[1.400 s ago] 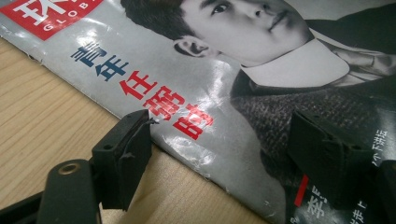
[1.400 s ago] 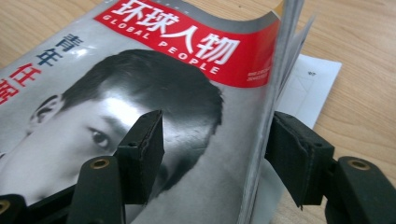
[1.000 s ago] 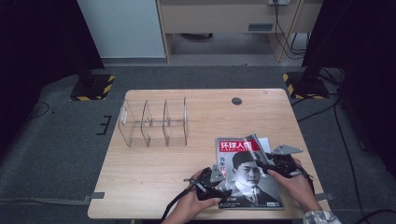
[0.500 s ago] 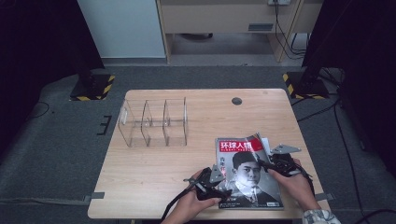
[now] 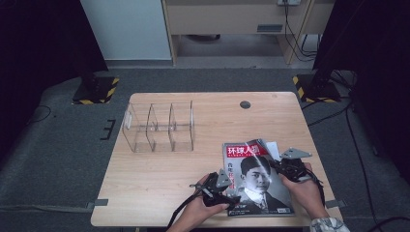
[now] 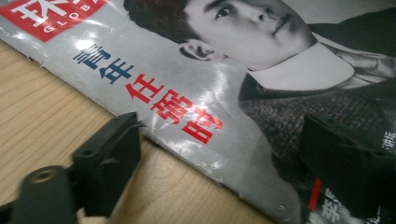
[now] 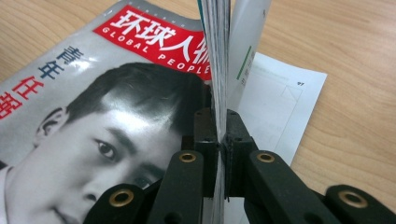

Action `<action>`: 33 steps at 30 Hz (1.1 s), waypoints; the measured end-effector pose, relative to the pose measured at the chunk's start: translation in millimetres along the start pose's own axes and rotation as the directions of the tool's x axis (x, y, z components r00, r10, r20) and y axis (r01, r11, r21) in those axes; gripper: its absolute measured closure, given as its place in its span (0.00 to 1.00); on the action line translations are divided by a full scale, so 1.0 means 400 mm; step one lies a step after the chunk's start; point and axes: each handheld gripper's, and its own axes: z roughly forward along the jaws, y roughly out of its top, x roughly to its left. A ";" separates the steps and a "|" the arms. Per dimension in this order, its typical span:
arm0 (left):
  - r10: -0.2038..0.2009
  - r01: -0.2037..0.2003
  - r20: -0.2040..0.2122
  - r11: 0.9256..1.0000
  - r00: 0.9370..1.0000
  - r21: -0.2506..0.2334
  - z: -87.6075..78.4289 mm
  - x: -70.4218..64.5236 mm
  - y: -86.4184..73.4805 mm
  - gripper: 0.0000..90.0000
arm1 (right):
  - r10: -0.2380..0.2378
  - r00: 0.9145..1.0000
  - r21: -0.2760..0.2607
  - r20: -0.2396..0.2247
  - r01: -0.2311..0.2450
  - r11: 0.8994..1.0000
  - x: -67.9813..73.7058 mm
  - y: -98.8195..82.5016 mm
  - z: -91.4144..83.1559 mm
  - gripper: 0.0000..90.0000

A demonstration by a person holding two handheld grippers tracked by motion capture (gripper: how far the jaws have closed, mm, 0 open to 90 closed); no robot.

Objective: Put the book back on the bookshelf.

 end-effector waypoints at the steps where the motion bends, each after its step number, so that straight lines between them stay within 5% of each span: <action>1: -0.010 0.009 -0.004 1.000 1.000 -0.004 0.001 0.004 0.001 0.10 | -0.005 1.000 -0.003 0.000 0.005 1.000 0.001 0.003 -0.002 0.97; 25: -0.137 0.137 0.001 0.989 0.991 -0.046 0.010 0.076 0.016 0.06 | -0.025 0.998 -0.152 -0.053 0.017 0.988 0.027 0.041 -0.056 0.98; 33: -0.137 0.137 0.011 0.990 0.991 -0.044 0.013 0.079 0.019 0.06 | -0.033 0.996 -0.207 -0.078 0.016 0.978 0.036 0.053 -0.075 0.98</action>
